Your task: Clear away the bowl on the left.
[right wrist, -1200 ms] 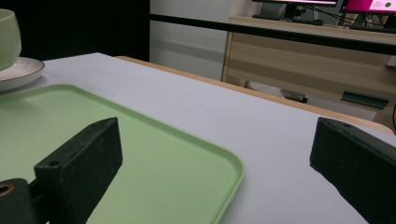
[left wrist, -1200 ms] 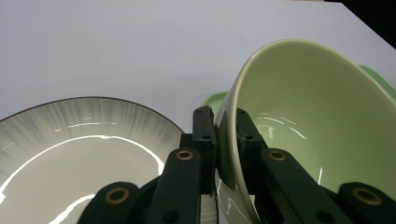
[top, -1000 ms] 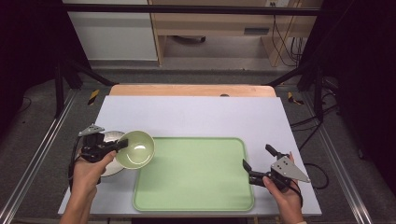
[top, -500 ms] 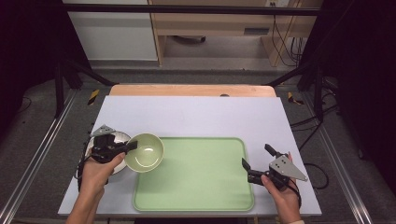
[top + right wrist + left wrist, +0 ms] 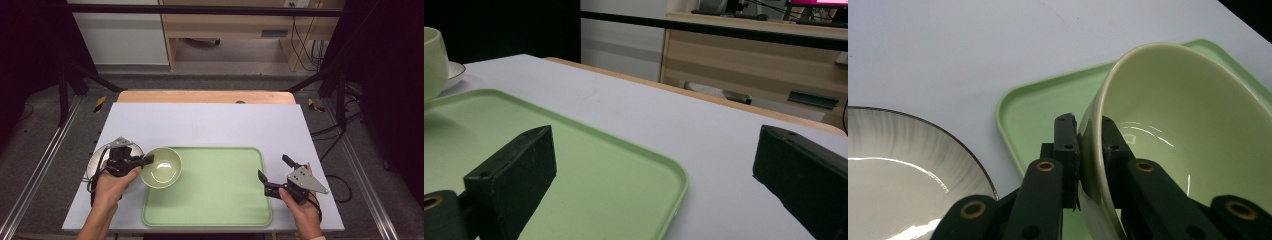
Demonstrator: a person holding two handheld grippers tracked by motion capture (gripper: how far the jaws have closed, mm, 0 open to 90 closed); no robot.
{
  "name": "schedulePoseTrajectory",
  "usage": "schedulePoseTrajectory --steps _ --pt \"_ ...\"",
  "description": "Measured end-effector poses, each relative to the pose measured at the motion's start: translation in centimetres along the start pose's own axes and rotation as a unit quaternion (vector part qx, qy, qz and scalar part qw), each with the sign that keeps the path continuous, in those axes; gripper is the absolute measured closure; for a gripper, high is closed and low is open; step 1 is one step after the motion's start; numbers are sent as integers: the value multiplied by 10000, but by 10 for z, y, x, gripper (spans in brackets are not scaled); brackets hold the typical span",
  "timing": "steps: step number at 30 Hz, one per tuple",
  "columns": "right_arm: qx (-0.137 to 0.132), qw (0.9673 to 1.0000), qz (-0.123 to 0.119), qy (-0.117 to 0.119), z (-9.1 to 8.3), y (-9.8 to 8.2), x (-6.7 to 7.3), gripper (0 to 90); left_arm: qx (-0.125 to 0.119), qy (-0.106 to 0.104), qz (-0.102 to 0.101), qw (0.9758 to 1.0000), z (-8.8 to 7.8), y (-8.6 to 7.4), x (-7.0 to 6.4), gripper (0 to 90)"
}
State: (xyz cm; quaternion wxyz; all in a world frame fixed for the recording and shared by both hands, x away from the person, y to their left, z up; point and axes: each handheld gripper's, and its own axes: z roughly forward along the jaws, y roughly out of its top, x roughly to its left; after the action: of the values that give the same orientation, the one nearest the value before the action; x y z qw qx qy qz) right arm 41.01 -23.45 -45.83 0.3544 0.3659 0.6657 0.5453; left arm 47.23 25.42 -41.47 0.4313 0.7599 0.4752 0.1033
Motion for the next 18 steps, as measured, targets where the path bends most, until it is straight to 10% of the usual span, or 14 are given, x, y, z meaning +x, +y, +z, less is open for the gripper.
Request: schedulePoseTrajectory --steps 18 --pt "-36 10000 5 -35 -3 2 -4 44 125 -427 64 9990 26 5 -26 818"
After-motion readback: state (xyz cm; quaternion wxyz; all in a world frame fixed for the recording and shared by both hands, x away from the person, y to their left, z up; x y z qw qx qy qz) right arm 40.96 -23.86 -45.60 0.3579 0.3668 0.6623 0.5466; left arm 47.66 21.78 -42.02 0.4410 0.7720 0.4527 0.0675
